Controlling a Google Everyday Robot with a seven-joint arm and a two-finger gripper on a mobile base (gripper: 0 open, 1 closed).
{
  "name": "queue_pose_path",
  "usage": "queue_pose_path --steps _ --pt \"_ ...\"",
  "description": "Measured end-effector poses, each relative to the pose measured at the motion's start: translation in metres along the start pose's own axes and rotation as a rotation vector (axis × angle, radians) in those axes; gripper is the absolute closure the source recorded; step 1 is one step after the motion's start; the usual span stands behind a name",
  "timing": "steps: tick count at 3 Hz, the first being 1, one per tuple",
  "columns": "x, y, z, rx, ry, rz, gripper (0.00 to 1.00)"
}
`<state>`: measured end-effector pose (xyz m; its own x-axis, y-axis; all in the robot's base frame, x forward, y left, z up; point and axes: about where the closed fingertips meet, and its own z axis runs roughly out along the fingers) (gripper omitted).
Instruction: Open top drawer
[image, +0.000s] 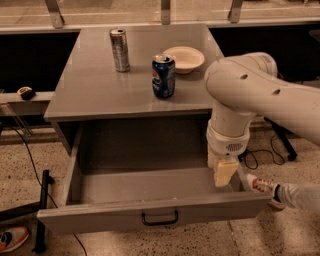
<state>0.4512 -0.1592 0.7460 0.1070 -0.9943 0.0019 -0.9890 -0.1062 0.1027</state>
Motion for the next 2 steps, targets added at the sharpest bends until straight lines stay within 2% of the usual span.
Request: queue_pose_path --steps 1,2 --pt "-0.0245 -0.0327 -0.0159 0.062 0.020 -0.086 0.69" --pt "-0.0266 -0.0347 -0.0173 0.067 0.021 -0.090 0.65"
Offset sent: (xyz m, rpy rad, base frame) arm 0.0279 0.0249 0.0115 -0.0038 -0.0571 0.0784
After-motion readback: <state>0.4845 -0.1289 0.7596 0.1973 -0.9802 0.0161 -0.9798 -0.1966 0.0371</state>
